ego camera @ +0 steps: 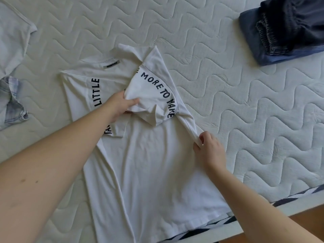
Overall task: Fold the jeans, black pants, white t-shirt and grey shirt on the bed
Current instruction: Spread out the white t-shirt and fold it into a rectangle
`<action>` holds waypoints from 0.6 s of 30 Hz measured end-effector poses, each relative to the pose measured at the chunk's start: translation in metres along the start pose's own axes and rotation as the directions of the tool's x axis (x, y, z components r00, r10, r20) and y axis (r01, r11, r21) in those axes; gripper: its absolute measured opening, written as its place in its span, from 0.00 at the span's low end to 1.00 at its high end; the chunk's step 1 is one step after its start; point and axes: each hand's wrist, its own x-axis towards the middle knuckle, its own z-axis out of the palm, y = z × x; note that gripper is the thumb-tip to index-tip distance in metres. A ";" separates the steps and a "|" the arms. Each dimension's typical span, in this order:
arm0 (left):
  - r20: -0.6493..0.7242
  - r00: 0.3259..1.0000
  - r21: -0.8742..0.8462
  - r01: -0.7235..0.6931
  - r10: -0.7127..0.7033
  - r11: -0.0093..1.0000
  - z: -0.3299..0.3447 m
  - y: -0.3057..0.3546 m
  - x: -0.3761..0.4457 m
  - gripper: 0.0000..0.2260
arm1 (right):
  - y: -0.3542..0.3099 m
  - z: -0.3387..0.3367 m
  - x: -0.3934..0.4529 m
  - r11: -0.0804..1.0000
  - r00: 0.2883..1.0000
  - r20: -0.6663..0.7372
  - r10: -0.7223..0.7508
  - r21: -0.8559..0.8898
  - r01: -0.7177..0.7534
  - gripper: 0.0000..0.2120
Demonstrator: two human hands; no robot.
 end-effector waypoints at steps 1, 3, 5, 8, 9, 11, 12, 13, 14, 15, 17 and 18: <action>0.004 1.000 -0.142 0.013 -0.013 0.990 -0.003 -0.001 -0.002 0.14 | 0.002 0.000 -0.002 1.000 0.999 0.030 0.016 -0.003 -0.016 0.08; -0.059 0.998 -0.246 0.021 -0.036 0.969 -0.011 -0.005 -0.002 0.15 | 0.005 0.001 -0.006 0.999 0.997 0.077 0.028 -0.045 -0.025 0.09; -0.152 0.987 -0.279 0.006 -0.051 0.960 -0.022 -0.010 0.003 0.14 | 0.007 0.002 -0.011 0.995 0.994 0.111 0.019 -0.101 -0.008 0.11; -0.273 0.956 -0.380 -0.003 -0.109 0.925 -0.042 -0.020 0.011 0.15 | 0.009 0.004 -0.019 0.982 0.988 0.152 -0.006 -0.185 0.035 0.17; -0.308 0.942 -0.414 -0.010 -0.130 0.910 -0.047 -0.023 0.013 0.16 | 0.009 0.004 -0.023 0.975 0.988 0.156 -0.015 -0.217 0.049 0.18; -0.338 0.924 -0.471 -0.003 -0.177 0.882 -0.052 -0.030 0.014 0.18 | 0.011 0.005 -0.031 0.950 0.985 0.166 -0.044 -0.298 0.092 0.17; -0.339 0.919 -0.483 0.012 -0.200 0.876 -0.051 -0.035 0.013 0.20 | 0.012 0.006 -0.036 0.941 0.984 0.172 -0.050 -0.322 0.104 0.16; -0.362 0.905 -0.452 0.037 -0.221 0.891 -0.046 -0.039 0.009 0.21 | 0.013 0.007 -0.042 0.942 0.983 0.175 -0.048 -0.319 0.103 0.15; -0.426 0.873 -0.374 0.070 -0.238 0.925 -0.039 -0.043 0.005 0.22 | 0.014 0.008 -0.047 0.948 0.984 0.176 -0.041 -0.304 0.094 0.14; -0.517 0.822 -0.267 0.110 -0.238 0.957 -0.030 -0.046 -0.003 0.22 | 0.016 0.008 -0.052 0.951 0.984 0.177 -0.035 -0.296 0.087 0.13; -0.701 0.703 -0.070 0.092 -0.115 0.993 -0.007 -0.049 -0.022 0.19 | 0.020 0.009 -0.063 0.949 0.983 0.180 -0.034 -0.303 0.089 0.12; -0.745 0.667 0.001 0.014 -0.009 1.000 0.007 -0.050 -0.033 0.16 | 0.023 0.008 -0.068 0.948 0.983 0.179 -0.033 -0.306 0.087 0.12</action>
